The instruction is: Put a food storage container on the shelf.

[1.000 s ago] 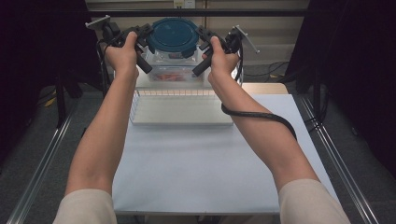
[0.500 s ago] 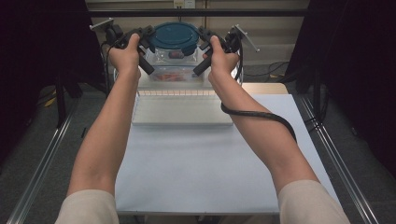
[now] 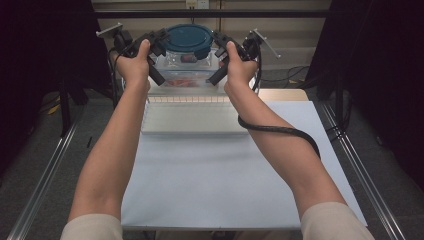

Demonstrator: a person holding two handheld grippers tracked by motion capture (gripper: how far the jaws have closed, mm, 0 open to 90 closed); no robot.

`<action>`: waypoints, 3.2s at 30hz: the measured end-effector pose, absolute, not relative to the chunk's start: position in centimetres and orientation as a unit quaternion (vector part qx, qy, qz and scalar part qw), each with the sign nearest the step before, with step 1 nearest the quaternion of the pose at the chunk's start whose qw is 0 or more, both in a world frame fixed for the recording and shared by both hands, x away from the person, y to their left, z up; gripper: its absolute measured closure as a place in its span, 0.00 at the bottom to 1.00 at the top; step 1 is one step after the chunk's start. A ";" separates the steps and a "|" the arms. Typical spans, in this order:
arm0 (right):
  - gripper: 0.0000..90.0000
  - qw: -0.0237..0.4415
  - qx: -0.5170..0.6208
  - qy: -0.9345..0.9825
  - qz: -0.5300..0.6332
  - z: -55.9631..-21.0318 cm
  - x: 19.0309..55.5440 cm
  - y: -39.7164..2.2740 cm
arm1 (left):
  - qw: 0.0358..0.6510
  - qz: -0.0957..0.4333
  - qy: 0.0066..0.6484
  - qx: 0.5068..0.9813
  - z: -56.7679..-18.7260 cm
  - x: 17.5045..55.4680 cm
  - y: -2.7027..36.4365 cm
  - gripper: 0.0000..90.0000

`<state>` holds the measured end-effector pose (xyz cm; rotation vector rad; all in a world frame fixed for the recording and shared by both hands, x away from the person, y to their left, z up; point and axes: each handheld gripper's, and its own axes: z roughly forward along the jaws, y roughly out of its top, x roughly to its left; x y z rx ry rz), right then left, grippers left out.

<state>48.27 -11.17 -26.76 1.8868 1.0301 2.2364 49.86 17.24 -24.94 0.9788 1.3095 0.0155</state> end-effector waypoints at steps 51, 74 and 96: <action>0.28 -0.034 0.517 0.416 0.747 -34.1 36.2 -14.5 | 0.682 0.004 0.527 0.507 -31.9 37.8 14.3 0.11; 0.22 -0.022 0.497 0.465 0.733 -38.0 33.6 -17.0 | 0.666 -0.011 0.533 0.521 -36.2 36.0 14.6 0.07; 0.19 -0.002 0.494 0.509 0.705 -42.9 30.8 -20.6 | 0.646 -0.033 0.529 0.550 -40.6 34.2 14.9 0.05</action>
